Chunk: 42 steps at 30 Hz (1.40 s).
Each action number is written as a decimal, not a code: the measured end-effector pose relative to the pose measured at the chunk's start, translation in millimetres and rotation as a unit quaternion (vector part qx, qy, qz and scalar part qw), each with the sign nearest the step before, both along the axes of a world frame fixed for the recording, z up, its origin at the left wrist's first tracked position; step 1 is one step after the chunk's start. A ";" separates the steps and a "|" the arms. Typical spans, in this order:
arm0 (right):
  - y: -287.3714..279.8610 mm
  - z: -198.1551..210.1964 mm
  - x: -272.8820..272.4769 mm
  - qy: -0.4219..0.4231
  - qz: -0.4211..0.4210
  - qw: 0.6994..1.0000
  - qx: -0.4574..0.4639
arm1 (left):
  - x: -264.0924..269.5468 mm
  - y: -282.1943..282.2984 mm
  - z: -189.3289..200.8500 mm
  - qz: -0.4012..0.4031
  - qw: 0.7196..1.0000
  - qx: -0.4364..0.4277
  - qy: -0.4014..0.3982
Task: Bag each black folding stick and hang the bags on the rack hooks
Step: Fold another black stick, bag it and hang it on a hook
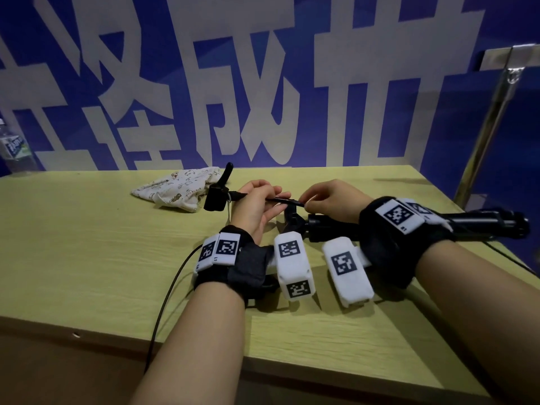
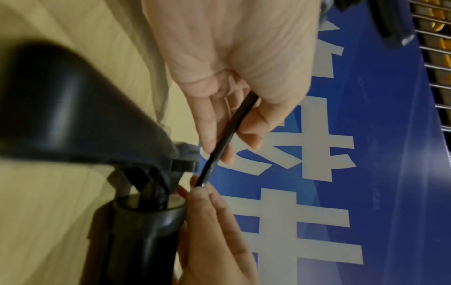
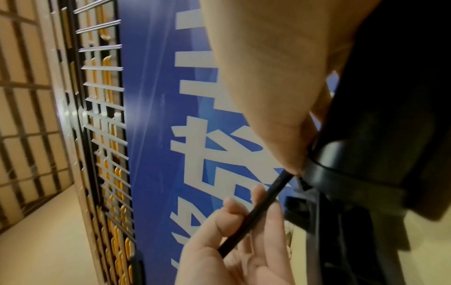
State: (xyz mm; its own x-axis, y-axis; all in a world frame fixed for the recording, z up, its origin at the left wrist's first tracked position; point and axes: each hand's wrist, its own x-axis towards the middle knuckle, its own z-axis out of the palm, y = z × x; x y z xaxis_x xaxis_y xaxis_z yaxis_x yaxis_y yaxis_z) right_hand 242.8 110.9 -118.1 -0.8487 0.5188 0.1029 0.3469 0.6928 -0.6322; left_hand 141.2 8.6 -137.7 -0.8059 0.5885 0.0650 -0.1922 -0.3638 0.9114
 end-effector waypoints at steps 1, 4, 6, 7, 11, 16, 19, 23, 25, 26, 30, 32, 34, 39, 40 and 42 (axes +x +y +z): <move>0.4 -3.1 -1.6 0.008 -0.004 1.000 -0.009 | 0.3 -0.5 0.1 0.005 1.000 -0.010 0.003; 2.7 -9.4 -1.8 0.030 -0.010 0.999 -0.037 | -1.2 -0.2 -2.2 0.013 0.999 -0.043 0.010; 2.4 -10.2 0.1 0.039 -0.007 0.998 -0.056 | -1.4 -0.4 -2.3 0.011 0.999 -0.049 0.013; 2.5 -10.1 0.9 0.046 -0.004 0.997 -0.062 | -1.2 -0.3 -1.7 0.010 0.998 -0.052 0.014; 1.9 -9.5 2.0 0.042 0.001 0.996 -0.074 | 0.1 -0.8 0.3 0.013 0.995 -0.094 0.020; 2.6 -10.5 1.2 0.017 -0.008 0.998 -0.064 | 5.1 -1.3 -1.2 0.009 0.991 -0.130 0.029; 2.3 -11.0 1.8 0.040 -0.005 0.996 -0.076 | 5.3 -2.4 0.8 0.009 0.996 -0.090 0.021; 0.4 -7.3 4.9 0.082 0.017 0.991 -0.106 | 7.2 -3.2 3.9 -0.006 0.999 -0.026 0.017; -0.2 -6.7 7.2 0.077 0.032 0.990 -0.113 | 10.5 -3.0 4.1 -0.033 0.998 -0.042 0.023; -0.7 -6.9 7.9 0.072 0.039 0.990 -0.113 | 13.1 -2.8 3.8 -0.050 0.997 -0.059 0.023; -0.5 -8.1 8.0 0.092 0.034 0.989 -0.109 | 19.0 -1.8 1.6 -0.065 0.994 -0.089 0.014; 0.4 -8.2 7.7 0.105 0.027 0.988 -0.112 | 19.0 -2.0 -0.2 -0.051 0.993 -0.105 0.004; 0.4 -7.7 8.7 0.091 0.036 0.989 -0.115 | 18.8 -3.1 -2.1 -0.033 0.992 -0.121 -0.015; -1.2 -5.5 11.3 0.056 0.054 0.990 -0.118 | 18.7 -7.4 -4.1 -0.029 0.989 -0.143 -0.022; -1.6 -4.9 12.0 0.055 0.055 0.989 -0.124 | 18.3 -8.0 -4.4 -0.034 0.989 -0.142 -0.021; -2.9 -3.3 12.9 0.049 0.056 0.989 -0.131 | 17.9 -9.2 -4.4 -0.040 0.989 -0.140 -0.020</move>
